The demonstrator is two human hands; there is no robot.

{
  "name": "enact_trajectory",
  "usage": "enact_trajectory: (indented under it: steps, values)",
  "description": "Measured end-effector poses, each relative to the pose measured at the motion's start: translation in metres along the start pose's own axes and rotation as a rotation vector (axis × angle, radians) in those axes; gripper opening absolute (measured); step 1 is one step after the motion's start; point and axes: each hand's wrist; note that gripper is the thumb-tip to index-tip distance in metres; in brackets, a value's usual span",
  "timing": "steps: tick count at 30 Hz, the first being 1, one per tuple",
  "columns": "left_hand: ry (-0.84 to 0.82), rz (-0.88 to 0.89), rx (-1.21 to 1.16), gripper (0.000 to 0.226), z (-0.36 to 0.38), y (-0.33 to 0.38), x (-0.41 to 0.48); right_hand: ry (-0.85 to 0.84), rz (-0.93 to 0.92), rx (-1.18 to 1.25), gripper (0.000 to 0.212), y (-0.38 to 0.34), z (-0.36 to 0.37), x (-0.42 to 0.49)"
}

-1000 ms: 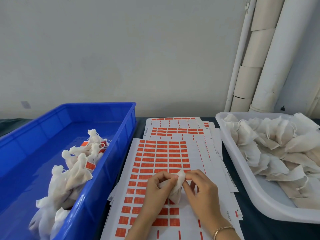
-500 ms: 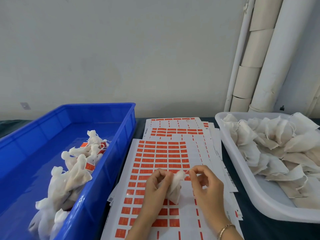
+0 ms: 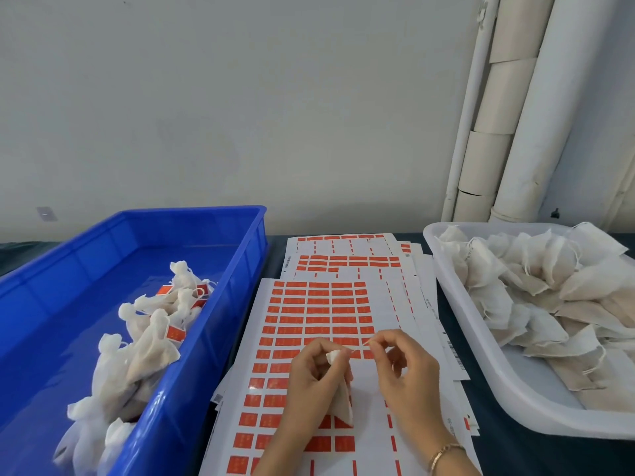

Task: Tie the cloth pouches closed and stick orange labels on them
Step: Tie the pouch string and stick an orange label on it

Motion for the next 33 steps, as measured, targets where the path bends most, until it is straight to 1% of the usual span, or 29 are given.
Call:
enact_trajectory:
  steps: [3, 7, 10, 12, 13, 15, 16, 17, 20, 25, 26, 28, 30, 31, 33]
  values:
    - [-0.017, 0.003, 0.007, 0.008, 0.001, 0.000, -0.001, 0.044, 0.024, -0.045, 0.012, 0.003, -0.001, 0.002]
    - [-0.028, 0.005, 0.005, 0.004, 0.001, 0.000, -0.001, 0.074, 0.024, -0.088, 0.017, 0.004, -0.002, 0.004]
    - [0.022, -0.004, 0.024, 0.004, 0.000, 0.000, 0.000, 0.022, 0.063, -0.070, 0.018, 0.005, -0.004, 0.006]
    - [0.066, -0.021, 0.034, 0.009, -0.001, -0.002, 0.000, -0.038, 0.152, -0.105, 0.014, 0.009, -0.006, 0.007]
    - [0.087, -0.038, 0.041, 0.011, -0.002, -0.003, 0.000, -0.074, 0.215, -0.193, 0.023, 0.011, -0.006, 0.008]
    - [0.112, -0.073, 0.070, 0.013, -0.003, -0.005, 0.001, -0.149, 0.304, -0.460, 0.045, 0.016, -0.008, 0.010]
    - [0.114, -0.083, 0.082, 0.014, -0.003, -0.005, 0.001, -0.170, 0.325, -0.555, 0.051, 0.017, -0.009, 0.011]
    - [0.113, -0.087, 0.086, 0.016, -0.003, -0.004, 0.001, -0.177, 0.343, -0.586, 0.053, 0.017, -0.010, 0.011]
    - [0.096, -0.094, 0.104, 0.023, -0.002, -0.001, 0.004, -0.140, 0.362, -0.473, 0.046, 0.014, -0.011, 0.013]
    - [0.090, -0.082, 0.200, 0.027, 0.003, 0.002, 0.019, 0.032, 0.429, -0.126, 0.029, 0.012, -0.015, 0.021]
    - [0.083, -0.068, 0.232, 0.026, 0.006, 0.003, 0.021, 0.057, 0.436, -0.068, 0.029, 0.011, -0.017, 0.022]
    - [0.068, -0.021, 0.278, 0.024, 0.009, 0.001, 0.023, 0.090, 0.481, 0.043, 0.039, 0.011, -0.022, 0.024]
    - [0.050, 0.018, 0.299, 0.025, 0.010, -0.002, 0.022, 0.050, 0.594, 0.152, 0.053, 0.014, -0.028, 0.027]
    - [0.043, 0.029, 0.309, 0.027, 0.010, -0.003, 0.021, -0.007, 0.644, 0.159, 0.057, 0.017, -0.029, 0.029]
    - [0.033, 0.037, 0.333, 0.030, 0.008, -0.006, 0.018, -0.150, 0.699, 0.086, 0.055, 0.020, -0.030, 0.033]
Point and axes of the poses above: each hand's wrist, its own x-axis towards the middle knuckle, its own z-axis out of the palm, y = z × x, and after that the axes turned 3 degrees about -x, right-handed
